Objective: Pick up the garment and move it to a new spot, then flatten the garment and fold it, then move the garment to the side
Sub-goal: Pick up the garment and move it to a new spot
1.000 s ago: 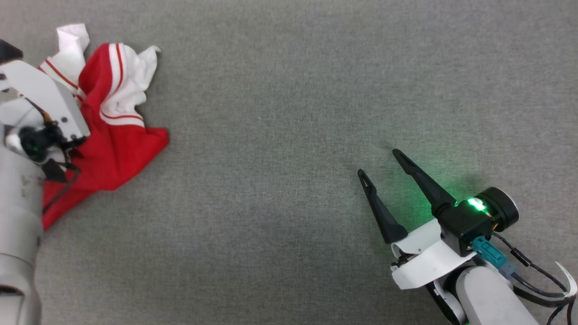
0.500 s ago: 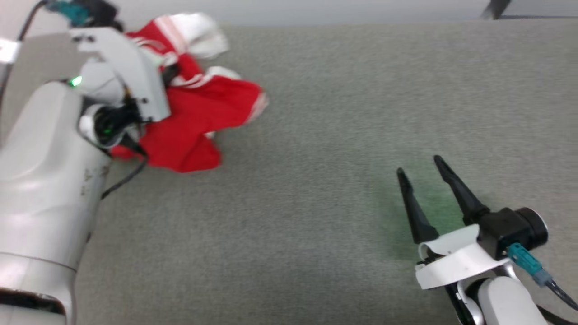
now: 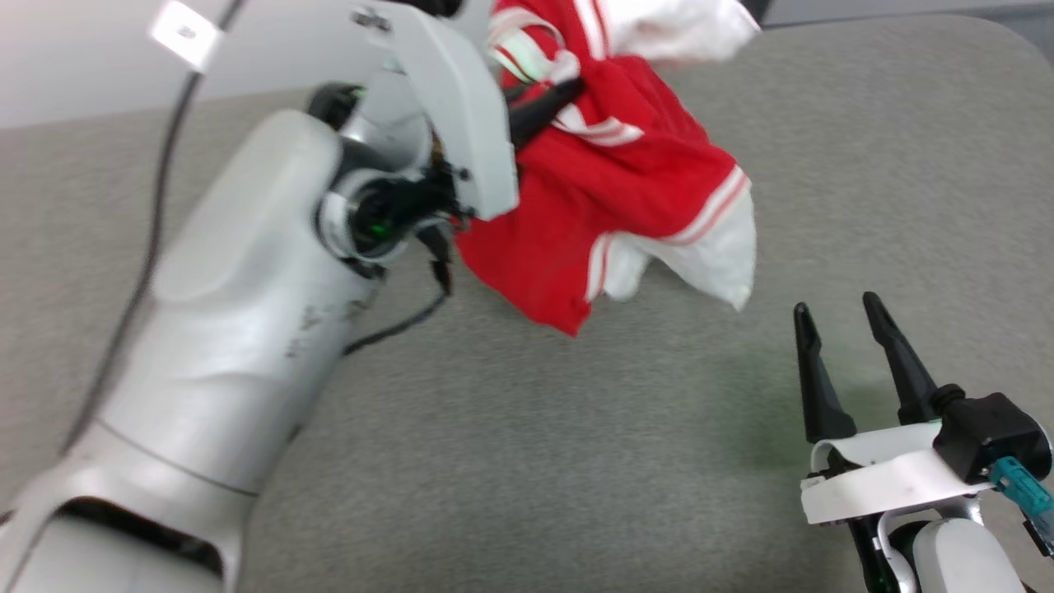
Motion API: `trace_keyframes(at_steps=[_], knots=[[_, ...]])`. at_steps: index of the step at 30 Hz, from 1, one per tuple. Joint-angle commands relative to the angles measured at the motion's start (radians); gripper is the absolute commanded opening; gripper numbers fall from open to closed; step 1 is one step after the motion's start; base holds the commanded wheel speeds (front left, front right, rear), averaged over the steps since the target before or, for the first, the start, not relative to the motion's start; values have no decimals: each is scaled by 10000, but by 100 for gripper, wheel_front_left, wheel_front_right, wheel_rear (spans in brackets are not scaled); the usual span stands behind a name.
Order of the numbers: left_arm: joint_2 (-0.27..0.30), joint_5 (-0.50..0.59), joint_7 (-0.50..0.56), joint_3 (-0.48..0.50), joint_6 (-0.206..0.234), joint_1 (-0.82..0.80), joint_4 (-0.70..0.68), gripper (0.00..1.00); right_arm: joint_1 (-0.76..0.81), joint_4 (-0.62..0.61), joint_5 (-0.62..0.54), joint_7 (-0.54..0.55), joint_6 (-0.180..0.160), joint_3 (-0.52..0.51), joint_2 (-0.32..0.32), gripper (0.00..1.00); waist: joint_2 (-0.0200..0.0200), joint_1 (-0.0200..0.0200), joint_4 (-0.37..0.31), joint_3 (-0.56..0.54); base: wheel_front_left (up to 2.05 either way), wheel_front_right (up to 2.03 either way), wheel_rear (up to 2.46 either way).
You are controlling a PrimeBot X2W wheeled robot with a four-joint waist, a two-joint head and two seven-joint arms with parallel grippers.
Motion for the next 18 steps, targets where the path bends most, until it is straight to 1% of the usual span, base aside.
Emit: trace_keyframes(at_steps=[1, 5, 6, 10, 12, 14, 16, 18], knots=[[-35, -46, -93, -24, -24, -69, 72, 0, 40, -28, 48, -40, -14, -56, 21, 100, 0, 0, -491, 178, 0, 0, 0], [-419, 164, -224, -407, -1, -169, 1242, 0, -55, -127, 171, -49, -14, -195, 89, 100, 0, 0, -897, 414, 0, 0, 0], [-435, 330, -212, -545, 30, -240, 1628, 0, -104, -153, 190, -50, -14, -177, 99, 100, 0, 0, -999, 483, 0, 0, 0], [-389, 1071, -722, -947, 167, -623, 3020, 0, -209, -219, 396, -52, -14, -76, 109, 100, 0, 0, -1320, 659, 0, 0, 0], [-429, 1218, -1034, -905, 311, -778, 3702, 0, -232, -245, 546, -53, -14, -20, 112, 100, 0, 0, -1408, 704, 0, 0, 0], [-305, 1507, -1314, -1045, 383, -1023, 4262, 0, -230, -255, 622, -53, -14, 17, 114, 100, 0, 0, -1455, 745, 0, 0, 0], [-199, 1843, -1533, -1266, 397, -1177, 4764, 0, -231, -257, 695, -53, -14, 49, 115, 100, 0, 0, -1471, 772, 0, 0, 0], [-255, 2039, -1670, -1469, 304, -1249, 5155, 0, -250, -240, 719, -54, -14, 93, 115, 100, 0, 0, -1460, 800, 0, 0, 0]])
